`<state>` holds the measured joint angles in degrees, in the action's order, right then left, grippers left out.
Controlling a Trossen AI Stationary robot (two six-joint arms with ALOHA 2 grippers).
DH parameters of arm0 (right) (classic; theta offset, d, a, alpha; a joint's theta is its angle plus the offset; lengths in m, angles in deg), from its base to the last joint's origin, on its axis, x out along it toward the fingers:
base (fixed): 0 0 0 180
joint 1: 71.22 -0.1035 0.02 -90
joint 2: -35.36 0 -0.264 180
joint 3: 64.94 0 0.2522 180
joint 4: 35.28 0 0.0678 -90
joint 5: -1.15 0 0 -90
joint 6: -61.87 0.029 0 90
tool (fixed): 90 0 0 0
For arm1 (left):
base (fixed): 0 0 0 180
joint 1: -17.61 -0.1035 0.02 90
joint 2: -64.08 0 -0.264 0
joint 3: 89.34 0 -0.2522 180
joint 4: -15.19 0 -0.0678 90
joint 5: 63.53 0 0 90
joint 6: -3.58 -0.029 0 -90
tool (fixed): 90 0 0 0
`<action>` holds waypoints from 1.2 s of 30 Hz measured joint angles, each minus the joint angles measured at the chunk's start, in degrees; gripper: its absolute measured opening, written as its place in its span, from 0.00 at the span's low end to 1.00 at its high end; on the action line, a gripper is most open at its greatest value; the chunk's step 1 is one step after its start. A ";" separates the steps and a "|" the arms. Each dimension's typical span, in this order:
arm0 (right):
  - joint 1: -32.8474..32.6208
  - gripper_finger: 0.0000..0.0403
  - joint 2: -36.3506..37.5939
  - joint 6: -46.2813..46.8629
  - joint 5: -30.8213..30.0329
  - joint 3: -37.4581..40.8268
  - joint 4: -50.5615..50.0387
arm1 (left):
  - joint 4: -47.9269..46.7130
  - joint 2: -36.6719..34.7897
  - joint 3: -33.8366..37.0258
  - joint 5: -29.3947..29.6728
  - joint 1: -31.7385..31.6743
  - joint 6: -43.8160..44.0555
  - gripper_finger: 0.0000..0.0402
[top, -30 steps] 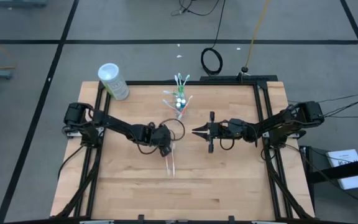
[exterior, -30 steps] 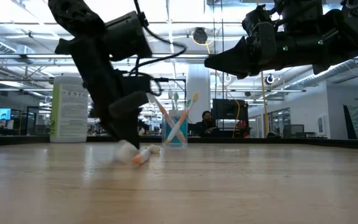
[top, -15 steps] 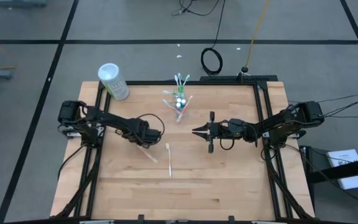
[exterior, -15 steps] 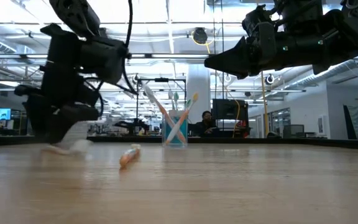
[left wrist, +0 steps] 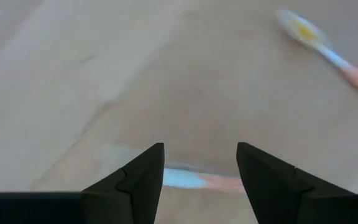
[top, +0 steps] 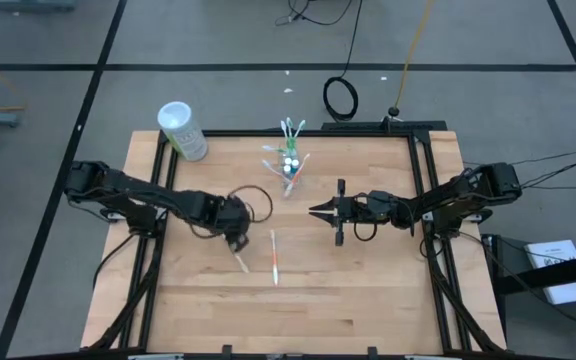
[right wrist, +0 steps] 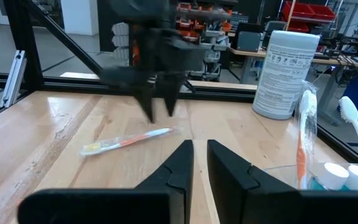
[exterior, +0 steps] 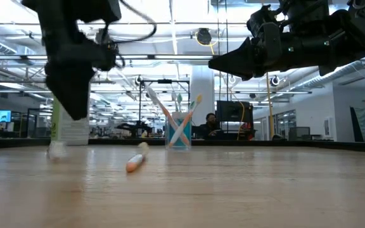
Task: Pick & Place toothbrushing station
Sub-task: Put the orange toothbrush into the transparent organizer
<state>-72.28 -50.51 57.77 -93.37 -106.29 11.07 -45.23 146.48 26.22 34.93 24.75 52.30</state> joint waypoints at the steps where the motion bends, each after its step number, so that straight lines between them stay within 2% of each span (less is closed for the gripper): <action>1: 0.00 0.10 0.00 0.00 -0.02 0.00 0.02 | 1.75 -0.14 -0.02 -0.90 0.93 -4.46 0.52; 7: 0.00 0.10 0.00 0.00 -0.02 0.00 -0.02 | 7.98 1.59 -0.08 -1.12 8.39 -32.31 0.52; 10: 0.00 0.10 0.00 0.00 0.00 0.00 -0.04 | 10.89 2.96 -0.02 -1.12 11.13 -38.17 0.52; 19: 0.00 0.10 0.00 -0.04 -0.02 0.00 -0.13 | 24.48 6.55 -0.07 -2.86 15.08 -40.31 0.52; 28: 0.00 0.10 0.00 0.17 0.04 0.00 0.02 | 22.44 12.08 -0.07 -7.14 16.28 -42.31 0.52; 36: 0.00 0.10 0.00 0.14 0.04 0.00 0.01 | 20.32 14.74 -0.17 -7.29 16.01 -44.01 0.52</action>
<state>-72.28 -50.51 57.92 -93.32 -106.29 11.08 -24.92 161.22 26.05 27.64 40.76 8.30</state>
